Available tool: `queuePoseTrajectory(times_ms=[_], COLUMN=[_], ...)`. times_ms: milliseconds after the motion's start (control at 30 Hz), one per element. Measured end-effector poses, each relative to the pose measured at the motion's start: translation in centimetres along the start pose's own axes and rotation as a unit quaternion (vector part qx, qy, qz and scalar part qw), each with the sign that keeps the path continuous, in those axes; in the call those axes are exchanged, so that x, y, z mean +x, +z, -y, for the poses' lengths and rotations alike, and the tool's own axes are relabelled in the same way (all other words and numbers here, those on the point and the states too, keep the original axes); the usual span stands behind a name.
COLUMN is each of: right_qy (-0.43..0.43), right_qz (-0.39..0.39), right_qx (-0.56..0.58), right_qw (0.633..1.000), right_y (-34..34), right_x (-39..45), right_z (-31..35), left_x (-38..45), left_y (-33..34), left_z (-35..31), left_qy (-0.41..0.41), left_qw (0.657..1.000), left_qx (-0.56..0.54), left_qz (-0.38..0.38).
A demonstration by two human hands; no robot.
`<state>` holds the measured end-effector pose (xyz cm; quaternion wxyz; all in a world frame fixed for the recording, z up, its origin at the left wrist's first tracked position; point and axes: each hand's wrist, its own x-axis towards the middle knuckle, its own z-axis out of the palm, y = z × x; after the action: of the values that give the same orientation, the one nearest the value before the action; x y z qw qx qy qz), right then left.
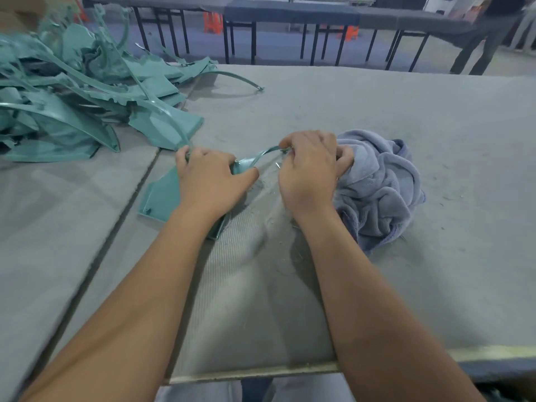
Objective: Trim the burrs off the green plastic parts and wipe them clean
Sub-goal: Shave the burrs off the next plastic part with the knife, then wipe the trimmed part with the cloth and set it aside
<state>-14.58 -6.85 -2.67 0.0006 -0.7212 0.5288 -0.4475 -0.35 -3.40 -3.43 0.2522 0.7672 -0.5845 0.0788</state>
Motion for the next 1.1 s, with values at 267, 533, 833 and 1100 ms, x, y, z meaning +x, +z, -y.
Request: queuePoseTrajectory(times_ms=[267, 533, 833, 1100], right_qy=[0.130, 0.200, 0.232, 0.069], right_qz=[0.001, -0.150, -0.038, 0.113], right_qx=[0.368, 0.294, 0.429, 0.123], right_qw=[0.921, 0.923, 0.872, 0.984], right_y=[-4.7, -8.6, -8.0, -7.5], right_x=[-0.5, -0.3, -1.6, -2.0], right_z=[0.0, -4.2, -6.0, -7.0], left_x=[-0.2, -2.3, -4.3, -2.7], left_y=[-0.2, -1.7, 2.4, 2.4], left_z=[0.2, -3.7, -11.4, -8.9], left_qy=[0.019, 0.191, 0.072, -0.139], left_qw=[1.000, 0.947, 0.905, 0.806], left_qx=[-0.012, -0.214, -0.401, -0.575], left_qz=[0.019, -0.144, 0.124, -0.004])
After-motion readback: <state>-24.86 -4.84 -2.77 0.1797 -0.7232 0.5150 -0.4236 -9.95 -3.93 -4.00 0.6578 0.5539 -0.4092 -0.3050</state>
